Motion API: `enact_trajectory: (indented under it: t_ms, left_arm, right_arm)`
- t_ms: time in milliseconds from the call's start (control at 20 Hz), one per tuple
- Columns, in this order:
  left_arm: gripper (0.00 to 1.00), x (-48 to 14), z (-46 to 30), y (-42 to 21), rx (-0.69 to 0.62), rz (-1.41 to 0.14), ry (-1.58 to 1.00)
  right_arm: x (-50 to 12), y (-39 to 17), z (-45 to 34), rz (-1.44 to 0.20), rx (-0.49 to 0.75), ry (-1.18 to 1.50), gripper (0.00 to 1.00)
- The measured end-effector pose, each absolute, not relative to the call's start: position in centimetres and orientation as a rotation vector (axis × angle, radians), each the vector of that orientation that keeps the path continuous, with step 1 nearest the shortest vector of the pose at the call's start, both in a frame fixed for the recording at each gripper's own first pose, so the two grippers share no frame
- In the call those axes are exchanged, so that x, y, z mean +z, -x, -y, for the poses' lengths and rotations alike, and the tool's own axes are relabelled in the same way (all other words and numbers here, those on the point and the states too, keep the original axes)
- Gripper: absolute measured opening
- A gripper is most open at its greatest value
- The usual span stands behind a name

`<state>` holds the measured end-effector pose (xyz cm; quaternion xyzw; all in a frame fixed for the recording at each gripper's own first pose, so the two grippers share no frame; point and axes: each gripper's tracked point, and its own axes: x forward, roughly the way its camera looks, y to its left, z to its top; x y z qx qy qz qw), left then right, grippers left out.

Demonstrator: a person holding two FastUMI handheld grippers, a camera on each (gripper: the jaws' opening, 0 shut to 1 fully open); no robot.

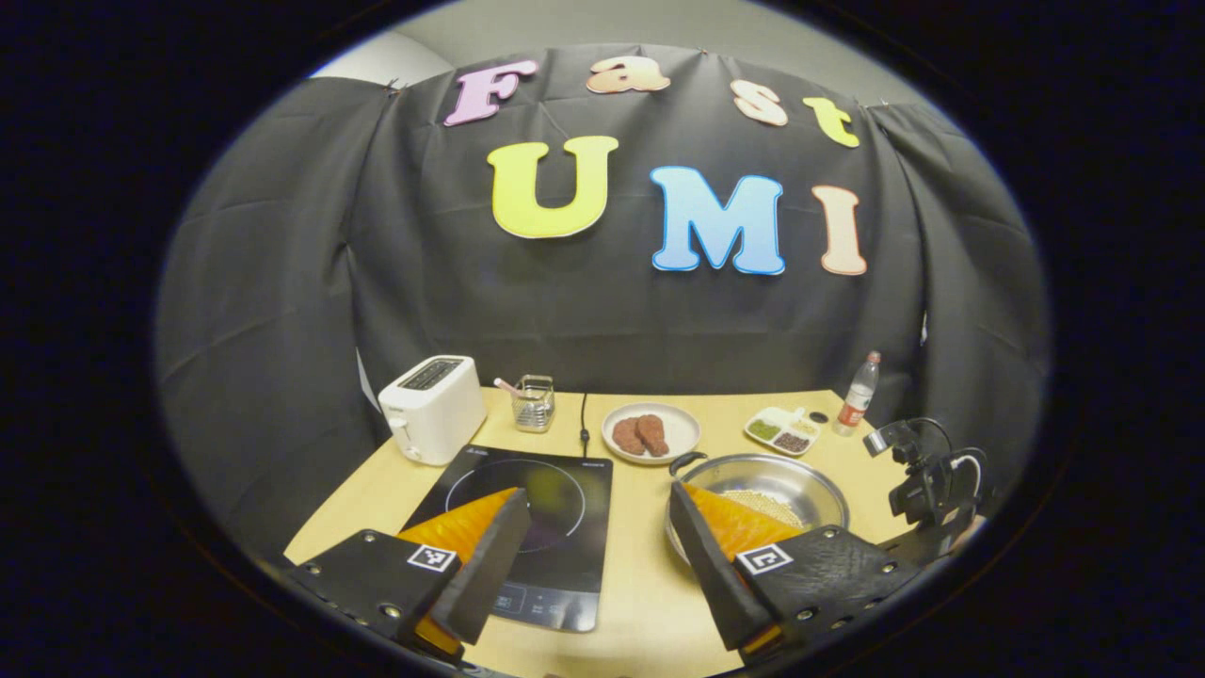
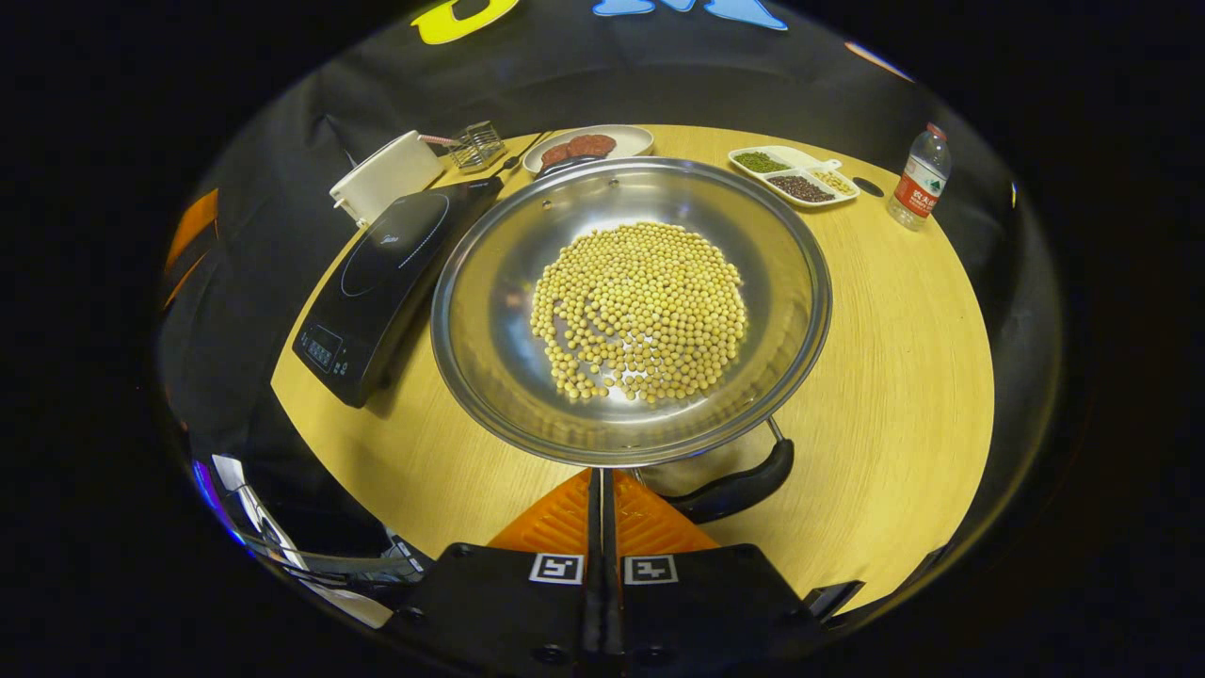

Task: First push the handle of the pot to place it horizontally, then grasp the pot with both hands and set it on the induction cooktop.

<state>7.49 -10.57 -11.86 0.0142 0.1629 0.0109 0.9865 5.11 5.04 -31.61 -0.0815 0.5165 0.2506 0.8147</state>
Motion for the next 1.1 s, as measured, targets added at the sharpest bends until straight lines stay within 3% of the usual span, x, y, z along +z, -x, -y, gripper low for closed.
enact_trajectory:
  t_ms: [100,350,950,1100]
  left_arm:
    - [0.96,-11.9,11.6,-8.0,0.004,-0.327,-0.048]
    - [0.88,-12.0,14.0,-8.9,-0.021,-0.323,-0.039]
    - [0.88,-8.3,17.4,-10.9,-0.018,-0.224,-0.055]
    - [0.92,-8.1,17.9,-10.7,-0.017,-0.224,-0.073]
  right_arm:
    - [-31.6,-5.7,-4.0,-1.11,0.516,0.159,0.02]
    - [-31.4,-7.4,-1.5,-1.113,0.482,0.159,0.02]
    - [-31.5,-10.5,2.3,-1.119,0.442,0.137,0.02]
    - [-31.5,-11.4,3.1,-1.116,0.433,0.13,0.02]
